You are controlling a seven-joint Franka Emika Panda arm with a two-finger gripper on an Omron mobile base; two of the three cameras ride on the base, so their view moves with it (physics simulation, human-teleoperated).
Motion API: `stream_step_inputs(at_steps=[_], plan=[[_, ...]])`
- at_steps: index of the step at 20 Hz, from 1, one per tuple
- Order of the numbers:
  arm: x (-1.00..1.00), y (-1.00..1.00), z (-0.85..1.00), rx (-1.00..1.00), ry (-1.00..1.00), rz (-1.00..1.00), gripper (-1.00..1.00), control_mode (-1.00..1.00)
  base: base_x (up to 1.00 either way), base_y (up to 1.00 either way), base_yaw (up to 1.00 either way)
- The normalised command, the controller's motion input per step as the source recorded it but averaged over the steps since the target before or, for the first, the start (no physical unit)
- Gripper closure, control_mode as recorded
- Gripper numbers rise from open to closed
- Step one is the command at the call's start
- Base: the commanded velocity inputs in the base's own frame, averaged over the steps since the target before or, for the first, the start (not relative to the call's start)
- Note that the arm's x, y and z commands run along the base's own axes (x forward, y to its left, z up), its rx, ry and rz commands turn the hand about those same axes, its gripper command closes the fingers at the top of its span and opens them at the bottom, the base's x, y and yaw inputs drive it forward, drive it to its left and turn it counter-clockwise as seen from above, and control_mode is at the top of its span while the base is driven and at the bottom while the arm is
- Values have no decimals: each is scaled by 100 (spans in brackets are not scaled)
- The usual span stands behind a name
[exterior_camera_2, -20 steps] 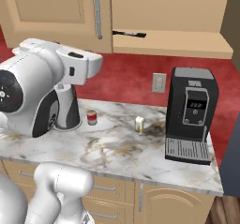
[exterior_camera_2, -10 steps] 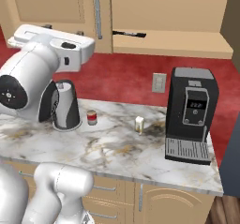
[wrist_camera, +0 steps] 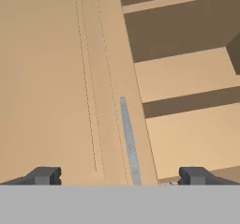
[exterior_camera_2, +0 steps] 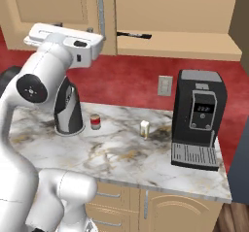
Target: Pick the pan from the cabinet and place it on the stove. Then turn on the stove burner for the pan.
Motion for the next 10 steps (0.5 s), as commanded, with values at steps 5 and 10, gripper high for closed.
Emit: stream_step_inputs(at_steps=[5, 10], plan=[[58, 0, 0, -5, -4, 0, -100, -100, 0, 0, 0], [54, 0, 0, -7, -1, 0, -100, -100, 0, 0, 0]])
